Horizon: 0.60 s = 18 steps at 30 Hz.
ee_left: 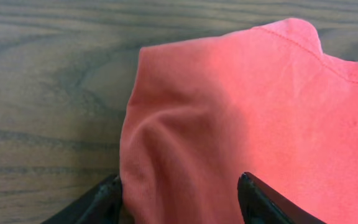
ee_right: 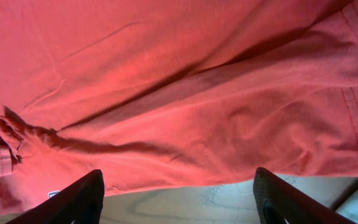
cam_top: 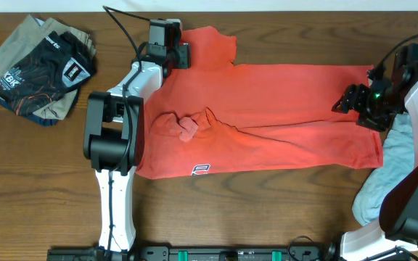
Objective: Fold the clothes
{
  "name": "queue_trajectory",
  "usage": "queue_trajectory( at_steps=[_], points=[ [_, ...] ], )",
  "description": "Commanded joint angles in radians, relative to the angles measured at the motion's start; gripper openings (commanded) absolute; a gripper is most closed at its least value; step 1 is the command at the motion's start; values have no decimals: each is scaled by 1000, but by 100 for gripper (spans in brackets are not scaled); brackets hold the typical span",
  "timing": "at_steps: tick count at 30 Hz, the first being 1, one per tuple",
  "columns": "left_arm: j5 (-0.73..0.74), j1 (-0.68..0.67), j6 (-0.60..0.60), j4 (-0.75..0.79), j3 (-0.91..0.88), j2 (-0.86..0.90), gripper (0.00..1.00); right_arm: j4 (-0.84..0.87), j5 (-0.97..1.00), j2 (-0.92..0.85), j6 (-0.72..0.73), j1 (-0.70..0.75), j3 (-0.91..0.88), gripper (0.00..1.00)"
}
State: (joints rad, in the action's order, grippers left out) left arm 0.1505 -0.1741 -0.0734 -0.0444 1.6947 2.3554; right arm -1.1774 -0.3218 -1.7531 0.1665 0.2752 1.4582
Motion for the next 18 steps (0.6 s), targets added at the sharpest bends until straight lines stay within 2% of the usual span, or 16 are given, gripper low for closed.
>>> queue_trajectory(
  at_steps=[1,2,6,8,13,18],
  points=[
    [-5,2,9,-2,6,45,55,-5,-3,3,-15,-9,5,74],
    [-5,2,9,-2,6,47,50,-6,-3,3,-15,-9,5,74],
    [-6,10,9,37,6,45,9,-4,4,3,-15,-9,5,74],
    [-6,20,-15,53,6,38,6,4,16,3,-15,-9,5,73],
    [0,58,-146,24,6,-13,6,59,108,2,-15,-9,5,73],
    [123,79,-176,-82,6,-80,6,193,177,-5,-15,-8,4,73]
  ],
)
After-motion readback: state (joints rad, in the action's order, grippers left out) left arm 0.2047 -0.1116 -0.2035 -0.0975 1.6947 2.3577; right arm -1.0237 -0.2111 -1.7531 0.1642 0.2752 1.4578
